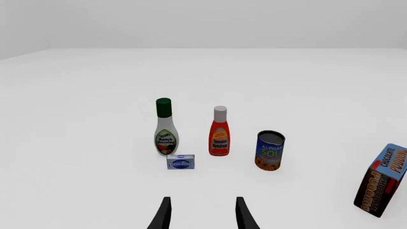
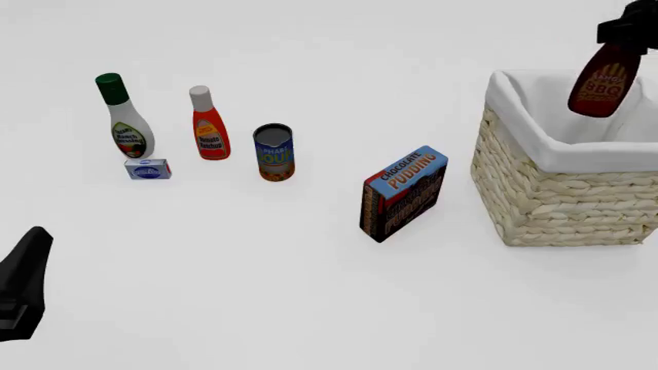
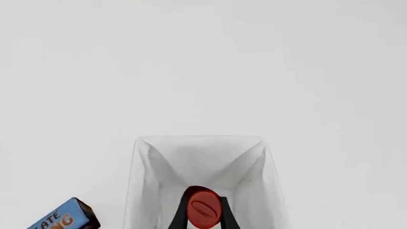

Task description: Pick the bbq sauce and place it in the basket.

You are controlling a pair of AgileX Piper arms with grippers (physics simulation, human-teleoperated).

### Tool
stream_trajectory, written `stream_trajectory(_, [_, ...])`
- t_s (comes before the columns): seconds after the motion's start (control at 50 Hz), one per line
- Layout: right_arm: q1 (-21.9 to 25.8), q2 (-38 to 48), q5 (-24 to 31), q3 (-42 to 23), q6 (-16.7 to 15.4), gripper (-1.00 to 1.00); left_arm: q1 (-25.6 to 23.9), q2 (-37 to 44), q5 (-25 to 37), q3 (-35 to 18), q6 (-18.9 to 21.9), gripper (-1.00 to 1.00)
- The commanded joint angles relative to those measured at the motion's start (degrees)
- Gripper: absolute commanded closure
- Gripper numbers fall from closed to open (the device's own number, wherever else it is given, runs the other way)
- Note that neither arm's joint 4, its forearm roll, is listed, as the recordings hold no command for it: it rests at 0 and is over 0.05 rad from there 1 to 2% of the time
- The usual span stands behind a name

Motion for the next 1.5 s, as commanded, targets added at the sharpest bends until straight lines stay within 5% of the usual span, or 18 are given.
stream_trajectory(0.02, [-1.1, 2.9, -3.4, 2.0, 0.9, 1.0, 0.0, 0.0, 0.0, 0.0, 0.0, -1.0])
stream_trajectory(1.5, [-1.0, 16.4, -15.2, 7.8, 1.5, 1.0, 0.0, 0.0, 0.0, 0.0, 0.0, -1.0])
